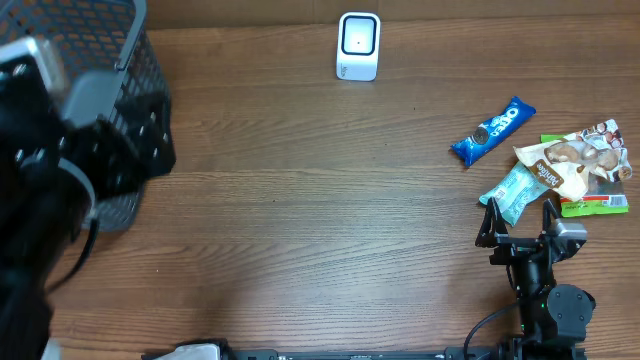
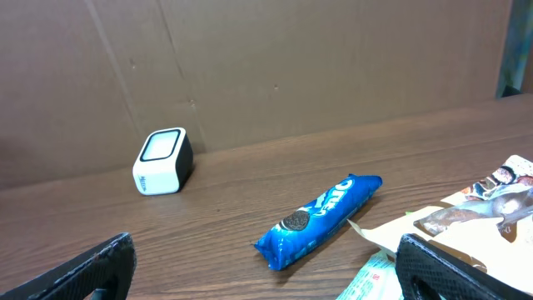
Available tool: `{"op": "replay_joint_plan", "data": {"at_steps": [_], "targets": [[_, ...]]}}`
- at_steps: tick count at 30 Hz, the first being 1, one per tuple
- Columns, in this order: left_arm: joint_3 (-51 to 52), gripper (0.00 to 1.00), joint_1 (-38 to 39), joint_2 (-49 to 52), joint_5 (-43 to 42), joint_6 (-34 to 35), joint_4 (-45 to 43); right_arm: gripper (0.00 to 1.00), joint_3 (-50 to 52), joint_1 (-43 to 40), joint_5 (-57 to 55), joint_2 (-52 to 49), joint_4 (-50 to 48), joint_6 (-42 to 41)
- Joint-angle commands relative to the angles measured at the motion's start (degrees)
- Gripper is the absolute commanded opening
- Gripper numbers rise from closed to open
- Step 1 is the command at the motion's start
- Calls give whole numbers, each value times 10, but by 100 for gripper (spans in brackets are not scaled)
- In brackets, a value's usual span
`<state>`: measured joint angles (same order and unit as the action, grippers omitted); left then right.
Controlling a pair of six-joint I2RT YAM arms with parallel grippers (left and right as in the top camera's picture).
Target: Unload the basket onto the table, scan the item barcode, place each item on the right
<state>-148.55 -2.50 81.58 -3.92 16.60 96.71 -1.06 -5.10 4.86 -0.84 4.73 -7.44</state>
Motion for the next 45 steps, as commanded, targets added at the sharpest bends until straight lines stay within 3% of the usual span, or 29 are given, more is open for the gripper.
{"op": "replay_joint_plan", "data": {"at_steps": [1, 5, 9, 13, 18, 21, 31, 37, 45], "targets": [[9, 100, 0, -37, 3, -21, 1, 100, 6, 5, -8, 7, -3, 2], [58, 100, 0, -89, 38, -65, -15, 100, 6, 5, -8, 7, -3, 2], [184, 100, 0, -169, 46, -103, -89, 100, 6, 5, -8, 7, -3, 2], [433, 100, 0, -290, 43, -182, -280, 100, 6, 5, -8, 7, -3, 2], [740, 100, -1, -405, 43, -201, -556, 100, 6, 5, -8, 7, -3, 2], [878, 100, -1, -428, 45, -202, -700, 100, 6, 5, -8, 7, -3, 2], [1238, 100, -1, -531, 43, -205, -1039, 100, 6, 5, -8, 7, -3, 2], [1384, 100, -1, -657, 44, -222, -1080, 100, 6, 5, -8, 7, -3, 2], [1484, 100, -2, -782, 44, -274, -1062, 100, 6, 5, -8, 7, -3, 2]]}}
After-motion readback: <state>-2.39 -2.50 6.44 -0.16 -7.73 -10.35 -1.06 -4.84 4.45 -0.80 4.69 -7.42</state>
